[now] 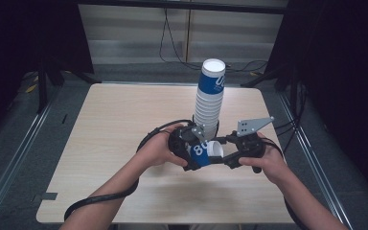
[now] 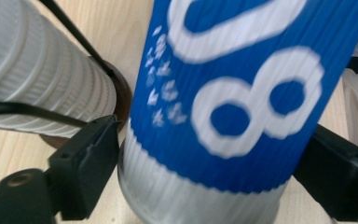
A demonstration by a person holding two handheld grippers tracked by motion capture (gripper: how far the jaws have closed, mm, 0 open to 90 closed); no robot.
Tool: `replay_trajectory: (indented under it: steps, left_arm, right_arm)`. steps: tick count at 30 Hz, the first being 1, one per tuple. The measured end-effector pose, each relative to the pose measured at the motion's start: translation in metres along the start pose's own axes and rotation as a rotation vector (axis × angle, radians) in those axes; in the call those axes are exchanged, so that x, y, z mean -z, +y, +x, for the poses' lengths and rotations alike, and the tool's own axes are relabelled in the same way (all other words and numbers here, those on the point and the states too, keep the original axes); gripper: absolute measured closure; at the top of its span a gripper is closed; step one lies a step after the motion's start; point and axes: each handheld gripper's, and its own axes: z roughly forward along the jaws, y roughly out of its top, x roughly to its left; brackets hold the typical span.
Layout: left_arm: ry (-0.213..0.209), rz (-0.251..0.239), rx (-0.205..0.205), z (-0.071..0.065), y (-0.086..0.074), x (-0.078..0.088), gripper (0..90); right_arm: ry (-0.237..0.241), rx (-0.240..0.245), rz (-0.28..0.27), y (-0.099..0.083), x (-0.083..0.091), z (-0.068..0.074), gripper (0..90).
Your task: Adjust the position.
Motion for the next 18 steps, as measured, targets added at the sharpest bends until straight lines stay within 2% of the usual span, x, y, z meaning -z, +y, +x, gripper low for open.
replay_trajectory:
  steps: [2,3,5,8,9,10,15,18]
  left_arm:
    - [-0.015,0.006,0.014,-0.0009,-0.0004,-0.0006,16.2]
    - [-0.020,0.009,0.009,-0.0004,-0.0003,-0.0004,17.0]
    - [-0.037,0.013,0.040,-0.0011,-0.0003,-0.0004,18.9]
    - [-0.033,0.034,0.029,-0.0018,0.0015,0.0002,20.3]
    - [-0.045,0.043,0.028,-0.0018,0.0021,0.0006,20.3]
    - [-0.047,0.053,0.042,-0.0032,0.0029,0.0009,20.8]
    - [-0.063,0.101,0.052,-0.0043,0.0062,0.0021,21.6]
    - [-0.068,0.135,0.037,-0.0047,0.0084,0.0021,21.6]
  right_arm:
    - [0.005,-0.003,0.001,-0.0011,-0.0005,-0.0001,30.2]
    - [0.010,-0.004,-0.001,-0.0016,-0.0007,-0.0001,30.2]
    - [0.012,-0.007,-0.007,-0.0021,-0.0012,-0.0001,30.2]
    - [0.027,-0.010,-0.001,-0.0016,-0.0017,0.0004,30.0]
    - [0.027,-0.010,-0.001,-0.0016,-0.0017,0.0004,30.0]
    - [0.034,-0.012,-0.001,-0.0016,-0.0017,0.0001,29.9]
    - [0.035,0.009,0.038,-0.0011,-0.0028,0.0018,29.3]
    - [0.032,0.037,0.076,-0.0004,-0.0043,0.0034,28.7]
